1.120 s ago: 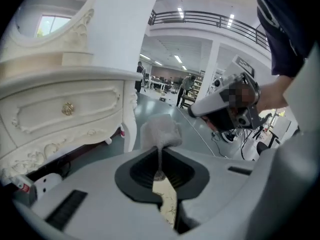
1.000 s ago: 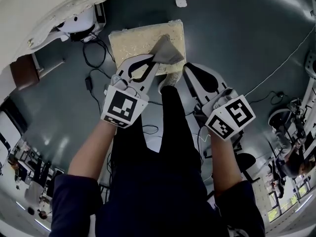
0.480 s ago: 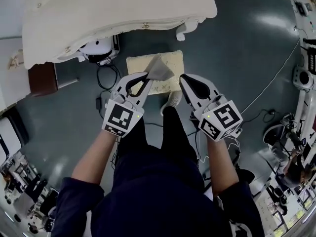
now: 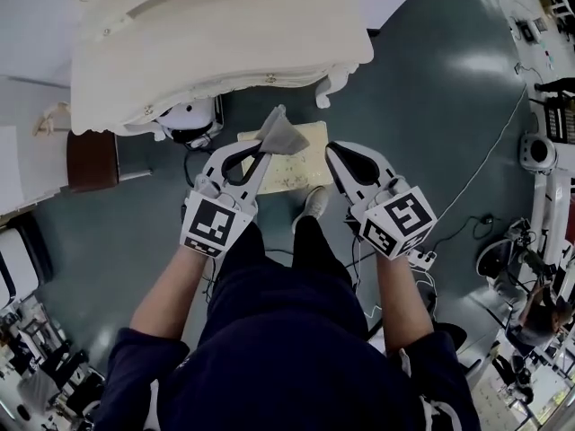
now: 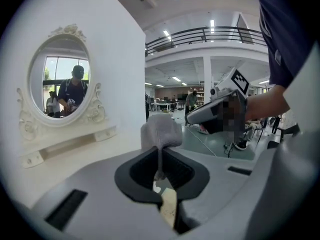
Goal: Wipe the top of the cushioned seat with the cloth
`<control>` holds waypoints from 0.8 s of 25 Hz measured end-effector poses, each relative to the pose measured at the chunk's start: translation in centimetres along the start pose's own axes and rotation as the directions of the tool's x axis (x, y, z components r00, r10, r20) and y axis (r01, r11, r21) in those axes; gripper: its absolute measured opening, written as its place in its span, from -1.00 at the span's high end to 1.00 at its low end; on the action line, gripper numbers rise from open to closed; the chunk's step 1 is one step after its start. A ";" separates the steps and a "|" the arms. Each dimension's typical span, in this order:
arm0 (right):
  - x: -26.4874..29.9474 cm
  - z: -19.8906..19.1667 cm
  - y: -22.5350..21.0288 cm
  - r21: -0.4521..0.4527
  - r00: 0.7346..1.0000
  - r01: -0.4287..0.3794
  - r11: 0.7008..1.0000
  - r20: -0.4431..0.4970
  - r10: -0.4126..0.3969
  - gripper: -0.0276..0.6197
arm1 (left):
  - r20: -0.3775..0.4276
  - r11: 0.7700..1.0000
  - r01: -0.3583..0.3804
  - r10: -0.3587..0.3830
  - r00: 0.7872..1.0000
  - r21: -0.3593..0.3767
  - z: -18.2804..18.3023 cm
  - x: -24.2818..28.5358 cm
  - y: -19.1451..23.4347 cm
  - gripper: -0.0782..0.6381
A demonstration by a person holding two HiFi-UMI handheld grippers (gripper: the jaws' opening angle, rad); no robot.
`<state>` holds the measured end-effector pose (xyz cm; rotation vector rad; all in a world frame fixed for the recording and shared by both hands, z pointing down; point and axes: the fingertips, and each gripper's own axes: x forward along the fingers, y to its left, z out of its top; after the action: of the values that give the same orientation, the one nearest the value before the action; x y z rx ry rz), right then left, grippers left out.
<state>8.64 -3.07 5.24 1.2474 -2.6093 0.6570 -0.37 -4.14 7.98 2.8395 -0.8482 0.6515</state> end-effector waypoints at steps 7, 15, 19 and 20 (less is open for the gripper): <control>-1.3 3.8 2.4 -0.080 0.998 0.033 0.996 0.056 -0.029 0.84 | 0.094 0.998 -0.020 0.015 0.995 0.052 5.6 -2.1 0.7 0.71; -2.6 5.5 4.3 -0.109 0.995 0.045 0.993 0.088 -0.035 0.84 | 0.144 0.996 -0.034 0.021 0.989 0.087 8.8 -3.9 1.0 0.71; -3.3 7.2 4.6 -0.113 0.992 0.047 0.993 0.123 -0.033 0.84 | 0.173 0.994 -0.033 0.015 0.985 0.102 10.4 -4.3 0.7 0.71; -3.7 7.7 4.8 -0.101 0.990 0.040 0.994 0.138 -0.026 0.84 | 0.179 0.994 -0.031 0.012 0.984 0.106 10.9 -4.4 0.5 0.71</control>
<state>7.51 -1.45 -4.35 1.3450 -2.6855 0.4382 0.06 -4.75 -3.75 3.0272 -0.8965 0.4641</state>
